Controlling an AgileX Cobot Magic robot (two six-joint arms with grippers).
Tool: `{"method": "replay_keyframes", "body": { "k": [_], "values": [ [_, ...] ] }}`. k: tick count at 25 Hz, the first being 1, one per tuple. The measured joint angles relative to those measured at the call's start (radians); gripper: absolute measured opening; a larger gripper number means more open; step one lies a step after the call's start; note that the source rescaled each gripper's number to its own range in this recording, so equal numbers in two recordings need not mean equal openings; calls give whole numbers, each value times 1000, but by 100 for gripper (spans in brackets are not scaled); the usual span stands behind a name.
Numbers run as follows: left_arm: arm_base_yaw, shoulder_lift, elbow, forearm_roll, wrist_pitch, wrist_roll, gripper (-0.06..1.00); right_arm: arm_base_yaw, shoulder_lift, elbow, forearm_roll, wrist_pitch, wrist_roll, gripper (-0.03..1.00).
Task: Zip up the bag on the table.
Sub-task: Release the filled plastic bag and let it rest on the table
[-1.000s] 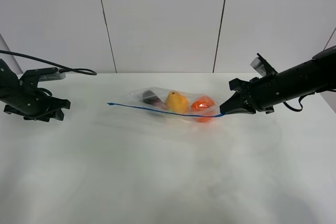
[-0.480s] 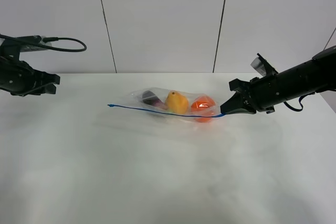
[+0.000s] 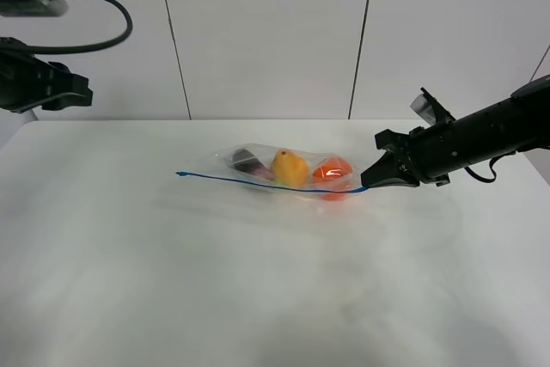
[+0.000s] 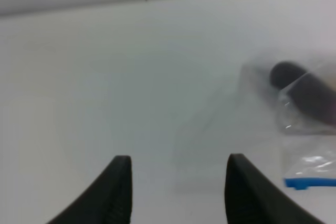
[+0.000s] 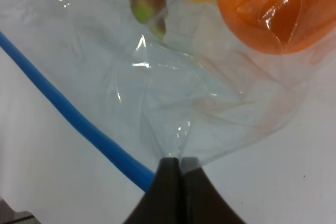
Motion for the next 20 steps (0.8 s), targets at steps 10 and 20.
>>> {"method": "replay_keyframes", "body": {
  "k": [10, 20],
  "values": [
    [1, -365, 49, 2, 55, -39, 87, 0, 0, 0, 0, -1, 0, 0],
    [1, -686, 184, 246, 224, -218, 87, 0, 0, 0, -1, -3, 0, 0]
  ]
}}
